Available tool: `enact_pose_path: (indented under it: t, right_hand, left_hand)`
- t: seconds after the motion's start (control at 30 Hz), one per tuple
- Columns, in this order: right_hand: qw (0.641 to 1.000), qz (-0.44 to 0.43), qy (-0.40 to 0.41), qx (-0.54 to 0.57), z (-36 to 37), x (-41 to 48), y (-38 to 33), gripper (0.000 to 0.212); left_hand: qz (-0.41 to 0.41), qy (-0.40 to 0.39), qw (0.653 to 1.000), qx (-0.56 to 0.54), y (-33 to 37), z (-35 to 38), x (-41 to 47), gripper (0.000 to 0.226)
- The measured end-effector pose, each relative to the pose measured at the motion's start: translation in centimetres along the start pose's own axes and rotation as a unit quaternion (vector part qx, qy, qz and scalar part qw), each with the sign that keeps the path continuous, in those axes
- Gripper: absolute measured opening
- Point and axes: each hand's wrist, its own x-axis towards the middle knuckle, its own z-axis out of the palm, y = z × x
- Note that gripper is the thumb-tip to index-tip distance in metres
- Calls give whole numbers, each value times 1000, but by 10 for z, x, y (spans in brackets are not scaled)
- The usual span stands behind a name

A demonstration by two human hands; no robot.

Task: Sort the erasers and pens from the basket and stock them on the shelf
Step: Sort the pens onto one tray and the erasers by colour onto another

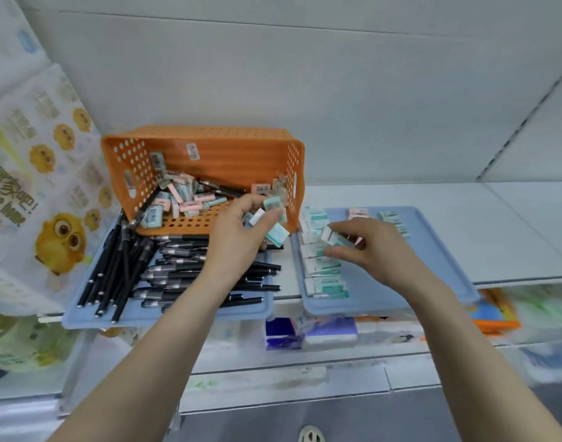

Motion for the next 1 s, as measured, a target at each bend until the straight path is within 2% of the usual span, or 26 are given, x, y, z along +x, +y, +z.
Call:
enact_pose_path:
  t: [0.07, 0.2, 0.27, 0.4, 0.57, 0.63, 0.7, 0.8, 0.87, 1.0]
  right_hand:
    - [999, -9, -29, -41, 0, -4, 5, 41]
    - [994, -34, -108, -9, -1, -15, -1, 37]
    - [992, -47, -115, -9, 5, -19, -4, 30]
    - [996, -60, -70, -1, 16, -21, 0, 18]
    - [999, -34, -28, 25, 14, -19, 5, 10]
    - [988, 10, 3, 156, 10, -16, 1, 8]
    - [947, 39, -16, 318, 8, -11, -2, 14]
    - [907, 69, 1, 414, 6, -2, 6, 20]
    - [896, 112, 49, 428, 1, 4, 18, 22]
    - [919, 172, 79, 345, -2, 20, 41, 24]
  left_hand:
    - [-24, -3, 1000, -16, 1, 2, -4, 7]
    - [-38, -28, 998, -28, 1, 3, -12, 7]
    - [-45, -37, 998, -22, 0, 3, -14, 10]
    - [-60, -56, 996, -14, -2, 4, -19, 10]
    - [-82, -95, 992, 4, -4, 12, -21, 12]
    - [-84, -114, 990, 1, 0, 20, -20, 12]
    - [-84, -138, 987, -7, 6, 31, -18, 11]
    - [-81, -158, 984, -2, 11, 46, -14, 11]
    - [-93, -153, 984, 9, 11, 50, -10, 17]
    - [-109, -149, 983, 9, 11, 45, -9, 13]
